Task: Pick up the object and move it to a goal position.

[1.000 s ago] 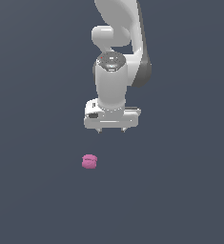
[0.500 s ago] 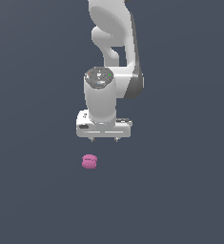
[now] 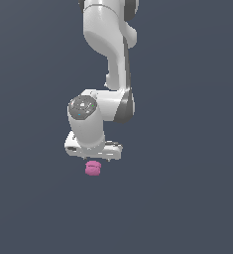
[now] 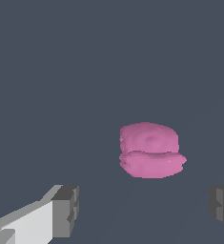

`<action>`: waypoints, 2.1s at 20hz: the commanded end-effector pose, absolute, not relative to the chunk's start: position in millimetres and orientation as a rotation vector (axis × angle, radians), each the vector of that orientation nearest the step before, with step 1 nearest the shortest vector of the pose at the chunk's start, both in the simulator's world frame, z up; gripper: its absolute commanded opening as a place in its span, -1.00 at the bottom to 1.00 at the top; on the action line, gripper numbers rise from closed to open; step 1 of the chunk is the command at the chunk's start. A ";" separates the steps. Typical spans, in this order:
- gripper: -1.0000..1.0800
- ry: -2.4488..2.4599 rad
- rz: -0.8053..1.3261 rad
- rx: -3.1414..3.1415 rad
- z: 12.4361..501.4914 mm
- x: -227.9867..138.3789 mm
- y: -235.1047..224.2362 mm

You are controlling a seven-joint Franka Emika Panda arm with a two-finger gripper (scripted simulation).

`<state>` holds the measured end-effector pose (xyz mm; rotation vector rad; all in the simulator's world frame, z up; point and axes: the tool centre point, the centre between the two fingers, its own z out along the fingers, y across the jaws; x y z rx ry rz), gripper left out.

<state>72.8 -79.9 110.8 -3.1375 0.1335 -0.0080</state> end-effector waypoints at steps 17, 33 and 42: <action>0.92 0.185 0.001 -3.136 73.2 84.2 -102.9; -1.00 0.185 0.000 -3.136 37.5 85.1 -103.4; -1.00 0.190 -0.001 -3.136 38.9 85.2 -103.5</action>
